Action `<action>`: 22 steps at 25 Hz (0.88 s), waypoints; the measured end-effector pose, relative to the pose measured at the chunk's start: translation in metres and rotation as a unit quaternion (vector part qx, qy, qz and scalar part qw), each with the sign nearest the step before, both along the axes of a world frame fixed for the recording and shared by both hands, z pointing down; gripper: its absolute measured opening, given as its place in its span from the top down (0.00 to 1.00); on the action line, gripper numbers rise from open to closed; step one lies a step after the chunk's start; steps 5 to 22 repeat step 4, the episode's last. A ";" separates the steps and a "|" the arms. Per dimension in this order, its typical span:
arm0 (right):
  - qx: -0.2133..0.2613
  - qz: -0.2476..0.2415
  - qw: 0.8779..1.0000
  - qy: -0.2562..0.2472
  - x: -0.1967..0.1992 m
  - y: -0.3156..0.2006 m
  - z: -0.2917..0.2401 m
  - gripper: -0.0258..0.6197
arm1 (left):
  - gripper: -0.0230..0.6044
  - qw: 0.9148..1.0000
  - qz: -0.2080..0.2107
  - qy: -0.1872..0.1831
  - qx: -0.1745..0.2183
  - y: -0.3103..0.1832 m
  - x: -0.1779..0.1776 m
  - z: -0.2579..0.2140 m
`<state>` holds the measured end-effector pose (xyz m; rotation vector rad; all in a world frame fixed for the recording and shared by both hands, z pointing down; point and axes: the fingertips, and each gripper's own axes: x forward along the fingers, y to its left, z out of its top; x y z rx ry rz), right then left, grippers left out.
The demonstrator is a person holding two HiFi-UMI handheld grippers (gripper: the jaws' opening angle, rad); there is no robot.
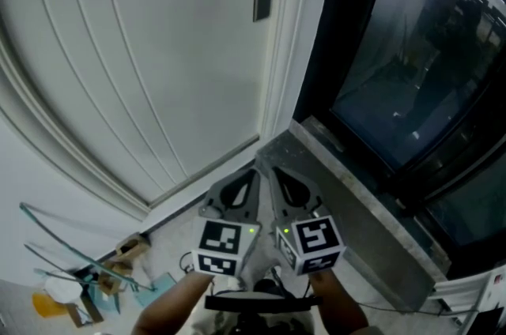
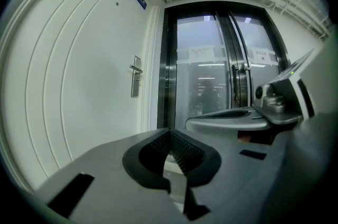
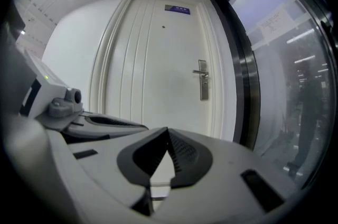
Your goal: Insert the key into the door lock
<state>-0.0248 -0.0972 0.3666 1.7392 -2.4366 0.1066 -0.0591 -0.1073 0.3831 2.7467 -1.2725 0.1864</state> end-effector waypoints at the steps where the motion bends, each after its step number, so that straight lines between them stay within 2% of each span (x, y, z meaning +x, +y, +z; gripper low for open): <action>1: -0.002 0.001 1.000 0.001 -0.003 0.001 0.001 0.94 | 0.95 1.000 0.002 0.001 -0.002 0.001 -0.002 0.000; 4: -0.006 0.002 1.000 0.004 -0.013 0.006 0.004 0.94 | 0.95 1.000 0.006 0.000 -0.001 0.005 -0.011 0.001; 22: -0.006 0.002 1.000 0.004 -0.013 0.006 0.004 0.94 | 0.95 1.000 0.006 0.000 -0.001 0.005 -0.011 0.001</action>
